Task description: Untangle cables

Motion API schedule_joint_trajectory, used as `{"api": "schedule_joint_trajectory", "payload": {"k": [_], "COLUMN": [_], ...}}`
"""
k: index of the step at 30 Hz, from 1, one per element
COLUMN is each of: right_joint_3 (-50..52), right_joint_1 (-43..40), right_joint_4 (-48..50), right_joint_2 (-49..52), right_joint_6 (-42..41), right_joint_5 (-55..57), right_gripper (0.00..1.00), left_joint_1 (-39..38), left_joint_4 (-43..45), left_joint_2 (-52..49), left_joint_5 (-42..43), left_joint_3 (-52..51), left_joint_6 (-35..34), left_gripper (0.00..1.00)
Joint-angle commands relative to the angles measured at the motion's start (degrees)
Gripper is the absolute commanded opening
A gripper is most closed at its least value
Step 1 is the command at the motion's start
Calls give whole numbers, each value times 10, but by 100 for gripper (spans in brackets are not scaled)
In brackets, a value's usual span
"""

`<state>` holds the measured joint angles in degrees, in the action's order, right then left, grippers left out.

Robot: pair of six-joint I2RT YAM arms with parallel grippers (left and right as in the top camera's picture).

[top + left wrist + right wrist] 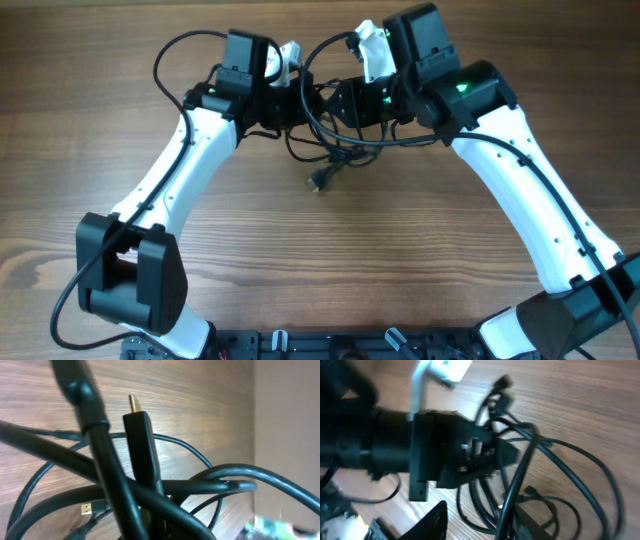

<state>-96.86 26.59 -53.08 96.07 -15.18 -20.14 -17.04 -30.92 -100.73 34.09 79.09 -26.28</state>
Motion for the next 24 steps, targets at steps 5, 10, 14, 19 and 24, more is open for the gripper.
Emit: {"api": "schedule_joint_trajectory", "payload": {"k": [5,10,14,19,24], "right_joint_3": [0,0,0,0,0], "right_joint_1": [1,1,2,1,5], "right_joint_4": [-31,-27,-19,2,39], "right_joint_2": [11,33,57,65,95], "right_joint_6": [-5,22,64,-36,-45], "right_joint_5": [66,31,-7,143,98], "right_gripper": [43,43,43,24,12], "left_joint_1": [3,12,30,38,38], "left_joint_4": [7,92,106,106,103], "left_joint_2": [-1,-1,-1,-1,-1], "left_joint_5": [-5,148,195,245,243], "left_joint_3": [-1,-1,-1,-1,-1], "left_joint_6": [-196,-194,-223,-258,-237], "left_gripper": [4,4,4,4,4]}}
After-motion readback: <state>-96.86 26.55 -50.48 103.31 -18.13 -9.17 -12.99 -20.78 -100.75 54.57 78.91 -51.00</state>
